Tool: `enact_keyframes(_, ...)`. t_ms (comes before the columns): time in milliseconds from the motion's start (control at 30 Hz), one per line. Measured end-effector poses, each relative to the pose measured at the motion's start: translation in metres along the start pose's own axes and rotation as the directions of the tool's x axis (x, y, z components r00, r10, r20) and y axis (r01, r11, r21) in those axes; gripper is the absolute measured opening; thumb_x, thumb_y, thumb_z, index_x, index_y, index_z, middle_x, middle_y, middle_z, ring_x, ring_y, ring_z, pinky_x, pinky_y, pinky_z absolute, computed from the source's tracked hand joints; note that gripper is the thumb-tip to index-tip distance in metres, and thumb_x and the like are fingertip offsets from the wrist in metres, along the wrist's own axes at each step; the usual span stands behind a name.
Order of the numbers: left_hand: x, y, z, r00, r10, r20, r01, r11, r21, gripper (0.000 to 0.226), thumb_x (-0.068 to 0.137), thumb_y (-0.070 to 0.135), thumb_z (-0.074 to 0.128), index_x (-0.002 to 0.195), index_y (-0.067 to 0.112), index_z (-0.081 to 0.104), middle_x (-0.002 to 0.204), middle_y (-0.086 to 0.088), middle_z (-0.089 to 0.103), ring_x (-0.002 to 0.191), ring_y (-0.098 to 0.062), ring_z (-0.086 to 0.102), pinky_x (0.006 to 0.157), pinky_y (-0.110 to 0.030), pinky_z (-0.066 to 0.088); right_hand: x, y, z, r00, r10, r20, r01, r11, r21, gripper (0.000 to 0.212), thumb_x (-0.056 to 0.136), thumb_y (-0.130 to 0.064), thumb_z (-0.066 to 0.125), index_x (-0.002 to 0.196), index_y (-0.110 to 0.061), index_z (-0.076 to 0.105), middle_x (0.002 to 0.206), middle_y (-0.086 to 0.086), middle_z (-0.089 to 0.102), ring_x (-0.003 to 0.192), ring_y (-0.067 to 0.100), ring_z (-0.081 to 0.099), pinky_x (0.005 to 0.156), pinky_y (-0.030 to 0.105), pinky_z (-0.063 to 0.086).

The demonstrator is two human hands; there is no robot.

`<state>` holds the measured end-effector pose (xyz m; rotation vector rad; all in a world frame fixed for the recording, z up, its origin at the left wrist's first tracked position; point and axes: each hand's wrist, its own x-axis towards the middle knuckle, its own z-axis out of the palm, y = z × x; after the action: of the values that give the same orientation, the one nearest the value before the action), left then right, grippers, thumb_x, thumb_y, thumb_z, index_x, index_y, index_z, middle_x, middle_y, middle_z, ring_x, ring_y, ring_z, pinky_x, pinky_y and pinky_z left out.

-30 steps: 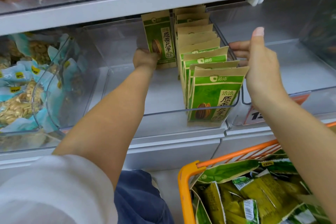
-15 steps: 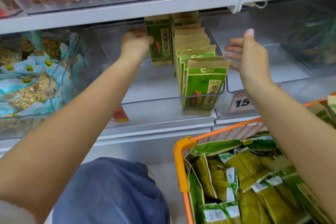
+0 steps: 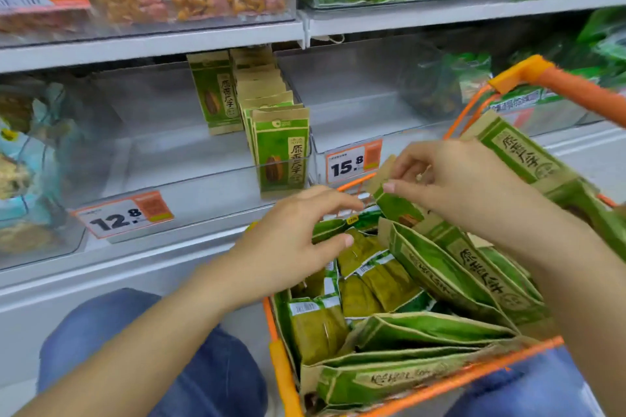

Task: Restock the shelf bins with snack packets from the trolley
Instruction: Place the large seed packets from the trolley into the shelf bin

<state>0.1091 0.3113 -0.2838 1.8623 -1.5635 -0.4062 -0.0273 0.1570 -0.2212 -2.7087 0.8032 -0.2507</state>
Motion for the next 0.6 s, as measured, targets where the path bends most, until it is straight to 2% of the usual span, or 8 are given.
enact_keyframes(100,0.019,0.005,0.02,0.995,-0.055,0.083,0.048,0.996,0.079,0.056,0.089,0.032,0.066,0.139,0.03,0.041,0.134,0.014,0.049,0.12,0.003,0.044,0.098,-0.012,0.034,-0.027,0.011,0.001,0.96,0.111,0.257,-0.051,0.973,-0.227,0.038,0.077,-0.059,0.066,0.1,-0.028,0.059,0.096,-0.009,0.066,0.096,0.017,0.06,0.082,0.033,0.049)
enact_keyframes(167,0.031,0.003,0.033,0.986,-0.098,0.132,0.084,0.991,0.106,0.059,0.09,0.035,0.064,0.141,0.027,0.038,0.143,0.009,0.046,0.13,-0.006,0.042,0.108,-0.026,0.035,-0.037,0.011,0.01,0.921,0.152,0.359,-0.005,0.926,-0.379,0.053,0.079,-0.065,0.06,0.114,-0.026,0.056,0.106,-0.003,0.063,0.103,0.021,0.059,0.081,0.031,0.047)
enact_keyframes(233,0.037,0.001,0.041,0.979,-0.136,0.153,0.12,0.986,0.113,0.056,0.09,0.037,0.063,0.14,0.026,0.039,0.145,0.007,0.045,0.133,-0.01,0.042,0.109,-0.035,0.037,-0.041,0.01,0.015,0.926,0.144,0.35,0.04,0.882,-0.469,0.048,0.085,-0.058,0.057,0.117,-0.022,0.055,0.101,0.0,0.058,0.107,0.024,0.058,0.08,0.031,0.045)
enact_keyframes(300,0.038,-0.001,0.04,0.982,-0.154,0.109,0.155,0.988,-0.004,0.052,0.091,0.035,0.063,0.138,0.029,0.04,0.141,0.011,0.047,0.129,-0.005,0.044,0.108,-0.031,0.038,-0.038,0.012,0.009,0.956,0.104,0.276,0.036,0.887,-0.459,0.033,0.089,-0.049,0.054,0.109,-0.022,0.056,0.09,-0.001,0.053,0.104,0.024,0.059,0.075,0.031,0.042)
enact_keyframes(367,0.037,0.002,0.029,0.976,-0.216,-0.022,0.199,0.932,-0.303,0.04,0.092,0.029,0.062,0.129,0.03,0.047,0.129,0.014,0.055,0.118,0.003,0.053,0.098,-0.018,0.044,-0.03,0.016,-0.009,0.98,0.089,0.179,-0.018,0.931,-0.366,0.029,0.088,-0.051,0.054,0.105,-0.027,0.058,0.09,-0.004,0.059,0.096,0.019,0.06,0.071,0.03,0.041)
enact_keyframes(433,0.038,0.006,0.011,0.922,-0.368,-0.118,0.237,0.78,-0.579,0.021,0.095,0.025,0.056,0.116,0.023,0.056,0.114,0.005,0.066,0.099,0.0,0.064,0.081,-0.01,0.049,-0.019,0.019,-0.025,0.992,0.069,0.106,-0.059,0.993,-0.099,0.026,0.088,-0.051,0.058,0.101,-0.03,0.064,0.081,-0.005,0.063,0.08,0.011,0.06,0.068,0.032,0.044)
enact_keyframes(533,0.036,0.006,-0.012,0.874,-0.486,0.001,0.284,0.509,-0.812,0.024,0.095,0.036,0.048,0.102,0.017,0.062,0.094,-0.011,0.073,0.077,-0.016,0.072,0.067,-0.021,0.057,0.001,0.014,-0.026,0.994,-0.017,0.105,-0.029,0.908,0.417,0.009,0.087,-0.038,0.065,0.081,-0.032,0.068,0.071,-0.009,0.071,0.071,0.001,0.066,0.07,0.027,0.052)
enact_keyframes(600,0.03,0.004,-0.02,0.88,-0.468,0.08,0.333,0.488,-0.807,0.041,0.083,0.045,0.053,0.109,0.015,0.063,0.091,-0.011,0.072,0.075,-0.019,0.069,0.058,-0.024,0.056,0.014,0.005,-0.011,0.988,-0.065,0.142,-0.033,0.803,0.595,0.007,0.087,-0.03,0.067,0.088,-0.026,0.073,0.072,-0.01,0.073,0.07,0.0,0.067,0.066,0.018,0.05)
